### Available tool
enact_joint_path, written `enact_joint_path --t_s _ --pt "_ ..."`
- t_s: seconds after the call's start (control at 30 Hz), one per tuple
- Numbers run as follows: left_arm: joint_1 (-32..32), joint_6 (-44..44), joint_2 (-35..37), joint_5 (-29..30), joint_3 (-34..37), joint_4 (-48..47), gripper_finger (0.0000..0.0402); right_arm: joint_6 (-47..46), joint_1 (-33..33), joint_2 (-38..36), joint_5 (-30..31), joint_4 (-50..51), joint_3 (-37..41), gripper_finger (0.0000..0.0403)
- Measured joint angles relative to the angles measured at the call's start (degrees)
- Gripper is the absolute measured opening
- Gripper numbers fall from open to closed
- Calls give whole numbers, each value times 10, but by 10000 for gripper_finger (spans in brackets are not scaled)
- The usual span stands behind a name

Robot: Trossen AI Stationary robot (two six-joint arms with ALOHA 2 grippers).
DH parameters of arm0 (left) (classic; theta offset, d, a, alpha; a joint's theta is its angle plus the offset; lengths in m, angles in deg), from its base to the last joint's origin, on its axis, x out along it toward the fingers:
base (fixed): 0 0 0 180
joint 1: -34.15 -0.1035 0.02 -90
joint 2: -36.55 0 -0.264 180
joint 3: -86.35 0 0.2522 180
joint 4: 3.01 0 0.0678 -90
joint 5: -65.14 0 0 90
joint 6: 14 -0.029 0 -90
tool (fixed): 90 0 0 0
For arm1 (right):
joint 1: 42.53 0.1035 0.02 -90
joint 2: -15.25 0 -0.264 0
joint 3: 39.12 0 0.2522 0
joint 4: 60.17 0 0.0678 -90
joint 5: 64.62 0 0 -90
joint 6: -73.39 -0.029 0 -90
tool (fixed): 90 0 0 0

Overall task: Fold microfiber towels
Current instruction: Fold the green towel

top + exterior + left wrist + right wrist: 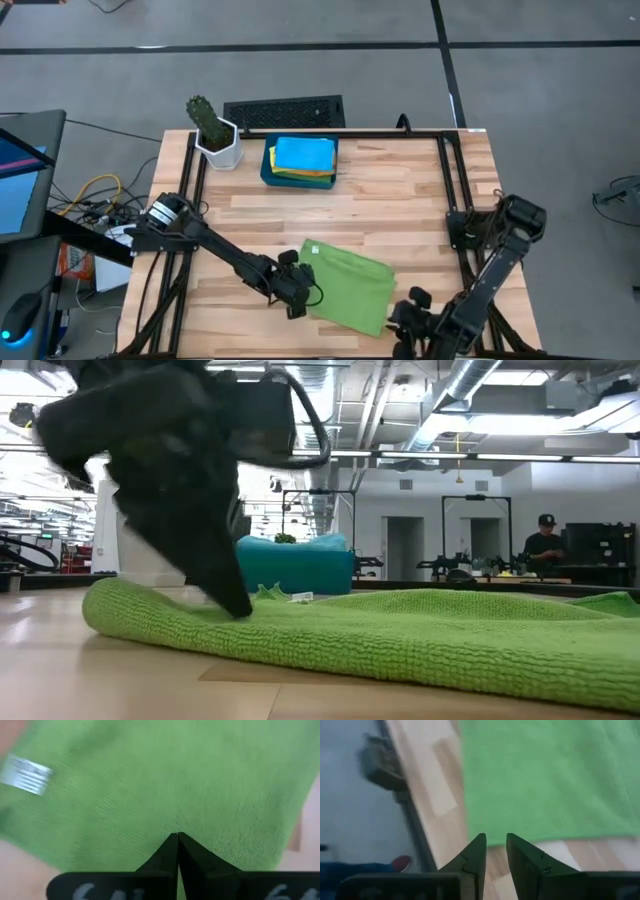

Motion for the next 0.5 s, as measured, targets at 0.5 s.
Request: enact_joint_path --t_s 0.5 --pt "26 -40 36 -16 0 193 1 142 -46 75 -126 -173 0 100"
